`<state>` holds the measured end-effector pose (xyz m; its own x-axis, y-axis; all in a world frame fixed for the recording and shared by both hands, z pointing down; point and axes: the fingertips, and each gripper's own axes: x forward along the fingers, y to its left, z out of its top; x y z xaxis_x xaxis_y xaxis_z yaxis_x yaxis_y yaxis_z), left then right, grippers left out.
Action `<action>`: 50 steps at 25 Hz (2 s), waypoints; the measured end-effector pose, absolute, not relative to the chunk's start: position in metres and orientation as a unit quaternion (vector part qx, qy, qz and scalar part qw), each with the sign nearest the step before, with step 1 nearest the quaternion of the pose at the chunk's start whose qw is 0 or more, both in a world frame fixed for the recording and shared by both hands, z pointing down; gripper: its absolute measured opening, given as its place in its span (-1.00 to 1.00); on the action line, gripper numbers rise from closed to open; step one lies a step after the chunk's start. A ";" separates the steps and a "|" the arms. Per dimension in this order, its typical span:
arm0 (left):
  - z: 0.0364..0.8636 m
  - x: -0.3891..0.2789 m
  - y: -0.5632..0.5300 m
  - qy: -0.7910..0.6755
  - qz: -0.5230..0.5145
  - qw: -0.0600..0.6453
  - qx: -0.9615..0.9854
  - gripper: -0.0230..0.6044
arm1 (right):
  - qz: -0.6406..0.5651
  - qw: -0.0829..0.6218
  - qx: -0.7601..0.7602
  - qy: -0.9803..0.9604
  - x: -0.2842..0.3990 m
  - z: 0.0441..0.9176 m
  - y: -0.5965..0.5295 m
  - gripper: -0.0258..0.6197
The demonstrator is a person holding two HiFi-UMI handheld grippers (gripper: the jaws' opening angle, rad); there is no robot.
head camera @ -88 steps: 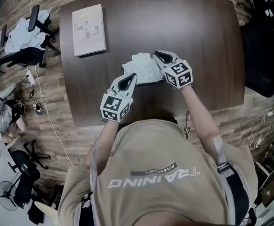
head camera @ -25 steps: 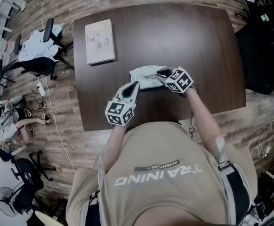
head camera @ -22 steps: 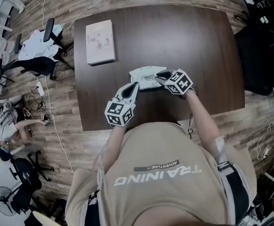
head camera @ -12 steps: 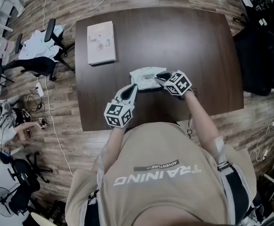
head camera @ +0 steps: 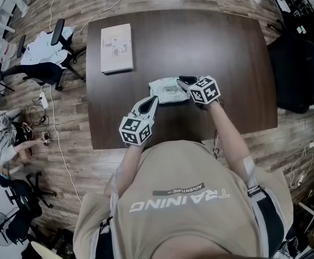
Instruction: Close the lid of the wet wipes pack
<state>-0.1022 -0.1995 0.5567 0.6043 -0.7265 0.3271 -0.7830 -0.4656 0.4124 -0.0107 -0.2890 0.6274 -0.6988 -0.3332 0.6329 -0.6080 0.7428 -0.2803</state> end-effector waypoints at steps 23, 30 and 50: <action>0.576 -0.110 -0.196 -0.459 0.068 0.297 0.835 -0.89 | 0.278 0.347 0.234 -0.864 -0.004 0.693 -0.259 -0.81; 0.575 -0.110 -0.200 -0.466 0.077 0.293 0.831 -0.89 | 0.263 0.340 0.236 -0.872 -0.004 0.700 -0.257 -0.81; 0.565 -0.128 -0.170 -0.533 0.074 0.276 0.796 -0.89 | 0.234 0.304 0.253 -0.888 -0.008 0.677 -0.257 -0.81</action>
